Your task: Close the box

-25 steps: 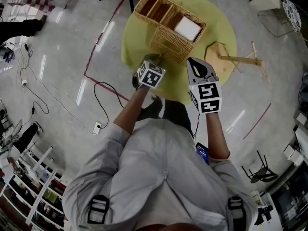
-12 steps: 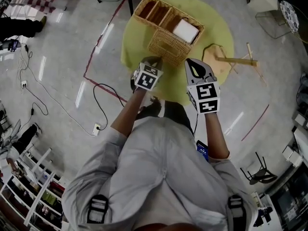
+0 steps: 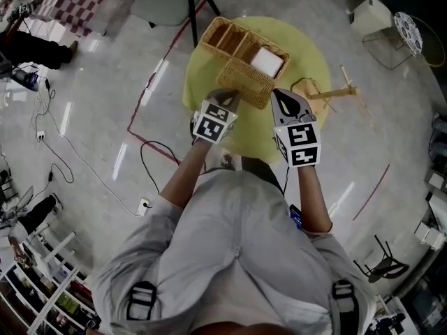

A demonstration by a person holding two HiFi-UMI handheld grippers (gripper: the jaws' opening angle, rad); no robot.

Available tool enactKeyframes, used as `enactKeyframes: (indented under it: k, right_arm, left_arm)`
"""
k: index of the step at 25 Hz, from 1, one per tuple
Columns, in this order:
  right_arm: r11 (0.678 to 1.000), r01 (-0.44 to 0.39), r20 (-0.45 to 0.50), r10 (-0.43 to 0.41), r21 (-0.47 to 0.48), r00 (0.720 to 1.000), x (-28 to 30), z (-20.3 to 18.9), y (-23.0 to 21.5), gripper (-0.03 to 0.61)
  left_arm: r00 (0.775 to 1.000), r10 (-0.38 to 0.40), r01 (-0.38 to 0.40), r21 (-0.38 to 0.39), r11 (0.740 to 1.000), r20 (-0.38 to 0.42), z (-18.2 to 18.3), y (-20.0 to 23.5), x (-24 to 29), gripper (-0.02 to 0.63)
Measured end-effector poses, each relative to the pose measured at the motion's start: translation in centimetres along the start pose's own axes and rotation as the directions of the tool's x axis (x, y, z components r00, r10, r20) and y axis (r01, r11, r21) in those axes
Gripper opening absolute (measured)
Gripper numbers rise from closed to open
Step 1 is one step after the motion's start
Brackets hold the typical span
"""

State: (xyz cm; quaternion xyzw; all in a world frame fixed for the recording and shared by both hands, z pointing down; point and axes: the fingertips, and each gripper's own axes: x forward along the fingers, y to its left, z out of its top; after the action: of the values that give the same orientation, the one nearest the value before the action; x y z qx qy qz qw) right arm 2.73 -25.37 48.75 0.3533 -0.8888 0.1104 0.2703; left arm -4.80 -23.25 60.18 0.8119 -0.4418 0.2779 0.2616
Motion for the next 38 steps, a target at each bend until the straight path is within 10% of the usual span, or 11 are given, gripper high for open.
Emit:
enactKeyframes:
  k: [17, 38]
  right_arm:
    - [0.997, 0.074, 0.047, -0.075, 0.034, 0.996, -2.2, 2.5, -2.7, 0.023]
    - [0.989, 0.078, -0.022, -0.076, 0.123, 0.997, 3.1, 1.4, -7.2, 0.023]
  left_arm:
    - [0.989, -0.018, -0.001, 0.135, 0.991, 0.145, 13.0, 1.3, 1.0, 0.039]
    - [0.997, -0.071, 0.069, 0.078, 0.995, 0.015, 16.4, 6.1, 15.8, 0.04]
